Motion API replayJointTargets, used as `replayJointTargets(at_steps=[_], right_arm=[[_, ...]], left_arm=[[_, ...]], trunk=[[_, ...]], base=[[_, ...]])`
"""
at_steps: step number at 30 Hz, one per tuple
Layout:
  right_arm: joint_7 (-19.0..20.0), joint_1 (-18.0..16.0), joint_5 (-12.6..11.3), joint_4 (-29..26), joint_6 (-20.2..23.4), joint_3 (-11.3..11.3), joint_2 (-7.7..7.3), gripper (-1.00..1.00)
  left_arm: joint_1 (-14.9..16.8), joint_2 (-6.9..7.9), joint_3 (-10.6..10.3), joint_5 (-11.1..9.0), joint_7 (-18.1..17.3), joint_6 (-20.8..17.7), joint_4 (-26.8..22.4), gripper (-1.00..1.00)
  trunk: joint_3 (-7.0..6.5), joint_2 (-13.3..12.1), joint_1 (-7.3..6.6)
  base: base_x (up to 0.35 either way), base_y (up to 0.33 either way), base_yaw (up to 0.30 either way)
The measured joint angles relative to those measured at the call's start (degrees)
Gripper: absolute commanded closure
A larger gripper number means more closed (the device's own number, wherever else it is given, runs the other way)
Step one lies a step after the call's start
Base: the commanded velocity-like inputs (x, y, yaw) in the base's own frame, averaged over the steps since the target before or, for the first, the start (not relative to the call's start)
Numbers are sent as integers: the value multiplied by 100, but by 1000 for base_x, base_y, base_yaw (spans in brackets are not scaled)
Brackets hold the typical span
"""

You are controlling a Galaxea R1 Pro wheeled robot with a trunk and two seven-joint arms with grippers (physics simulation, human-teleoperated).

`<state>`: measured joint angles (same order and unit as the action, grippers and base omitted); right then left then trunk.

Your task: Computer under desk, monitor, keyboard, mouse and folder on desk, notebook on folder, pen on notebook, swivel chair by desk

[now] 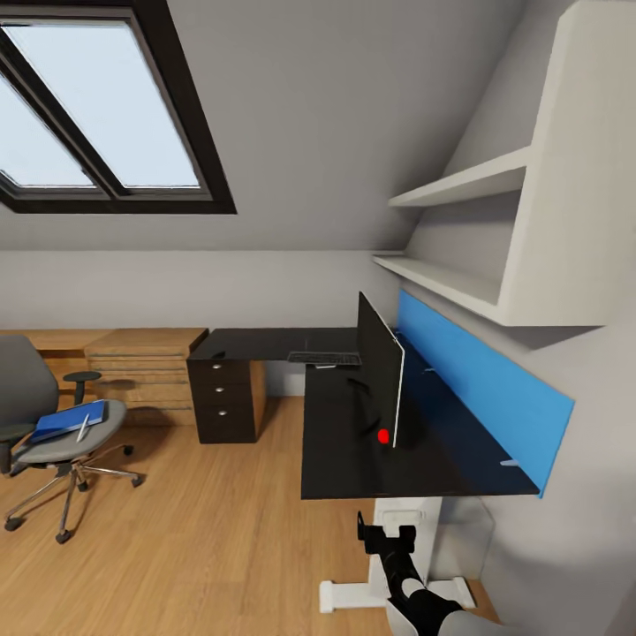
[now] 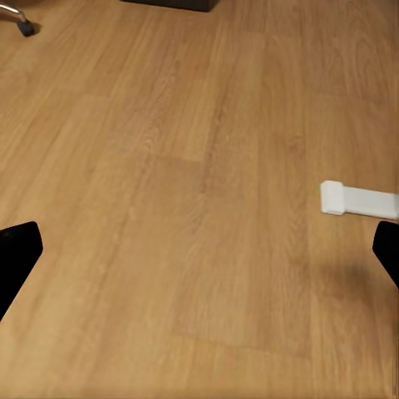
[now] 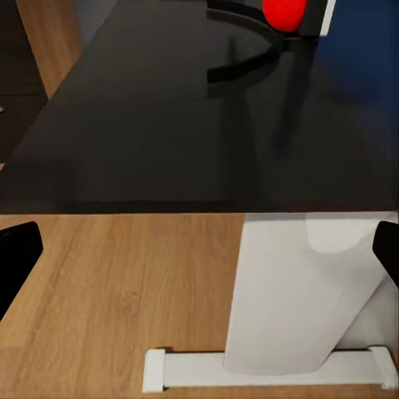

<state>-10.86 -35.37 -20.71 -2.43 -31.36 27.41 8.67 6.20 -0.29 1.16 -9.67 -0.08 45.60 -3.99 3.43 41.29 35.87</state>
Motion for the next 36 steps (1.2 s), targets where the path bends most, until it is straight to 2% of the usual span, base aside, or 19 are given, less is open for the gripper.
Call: replayJointTargets(at_steps=[6, 11, 26, 36], right_arm=[[0, 0, -1, 18, -1, 2, -14, -100], [1, 1, -2, 25, 1, 5, -17, -100], [4, 2, -6, 148, 11, 13, 1, -100], [7, 2, -11, 157, 13, 6, -7, -100]], left_arm=[[0, -1, 0, -1, 9, -4, 0, -100], [-1, 1, 0, 0, -2, 2, -1, -100], [0, 13, 6, -1, -23, 5, 0, -100], [0, 13, 1, -1, -23, 5, 0, -100]], trunk=[[0, 0, 0], [0, -1, 0], [0, -1, 1], [0, 0, -3]], base=[[0, -253, 0], [-52, -7, 0], [-219, 222, 0], [173, 282, 0]])
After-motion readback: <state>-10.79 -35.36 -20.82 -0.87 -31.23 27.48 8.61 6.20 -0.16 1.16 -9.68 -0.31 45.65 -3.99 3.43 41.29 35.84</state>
